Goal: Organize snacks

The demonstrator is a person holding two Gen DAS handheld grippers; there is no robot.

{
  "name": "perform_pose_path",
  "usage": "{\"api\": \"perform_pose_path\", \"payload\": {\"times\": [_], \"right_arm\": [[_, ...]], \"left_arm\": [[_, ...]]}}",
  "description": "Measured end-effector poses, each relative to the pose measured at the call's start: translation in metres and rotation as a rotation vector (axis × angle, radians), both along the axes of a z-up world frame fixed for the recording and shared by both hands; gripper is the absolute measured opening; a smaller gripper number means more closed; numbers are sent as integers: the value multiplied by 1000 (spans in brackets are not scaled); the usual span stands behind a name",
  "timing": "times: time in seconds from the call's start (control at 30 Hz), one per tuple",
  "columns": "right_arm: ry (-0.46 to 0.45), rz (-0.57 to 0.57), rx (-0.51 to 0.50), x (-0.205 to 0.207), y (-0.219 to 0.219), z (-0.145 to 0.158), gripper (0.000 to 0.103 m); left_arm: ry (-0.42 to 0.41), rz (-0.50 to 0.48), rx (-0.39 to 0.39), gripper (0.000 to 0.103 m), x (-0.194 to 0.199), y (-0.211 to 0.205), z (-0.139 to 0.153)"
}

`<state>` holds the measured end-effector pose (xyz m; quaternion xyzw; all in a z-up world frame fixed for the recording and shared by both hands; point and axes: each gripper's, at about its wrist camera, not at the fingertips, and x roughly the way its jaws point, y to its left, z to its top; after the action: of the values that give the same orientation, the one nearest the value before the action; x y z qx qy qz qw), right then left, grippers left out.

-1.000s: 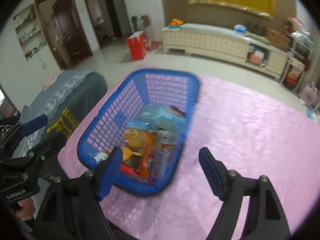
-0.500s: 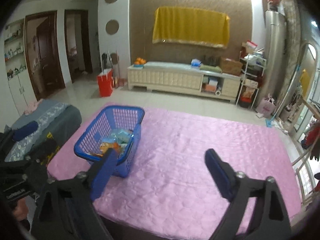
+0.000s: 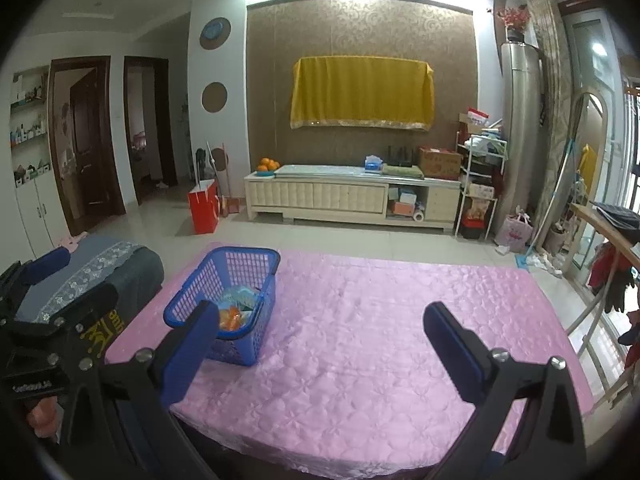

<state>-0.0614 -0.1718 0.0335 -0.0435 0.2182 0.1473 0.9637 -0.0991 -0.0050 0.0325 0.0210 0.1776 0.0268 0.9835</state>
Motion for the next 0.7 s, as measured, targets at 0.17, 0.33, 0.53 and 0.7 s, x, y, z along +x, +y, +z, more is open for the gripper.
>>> {"api": "perform_pose_path", "payload": {"times": [0.17, 0.33, 0.53, 0.7], "right_arm": [[-3, -3, -6, -5, -3, -1, 103], [8, 20, 12, -5, -5, -2, 103], [8, 38, 27, -9, -3, -4, 103], [12, 55, 26, -12, 2, -5, 103]], "left_arm": [[14, -2, -1, 103, 1, -2, -1], [19, -6, 8, 103, 0, -7, -2], [17, -7, -4, 103, -2, -10, 0], [29, -10, -3, 103, -1, -12, 1]]}}
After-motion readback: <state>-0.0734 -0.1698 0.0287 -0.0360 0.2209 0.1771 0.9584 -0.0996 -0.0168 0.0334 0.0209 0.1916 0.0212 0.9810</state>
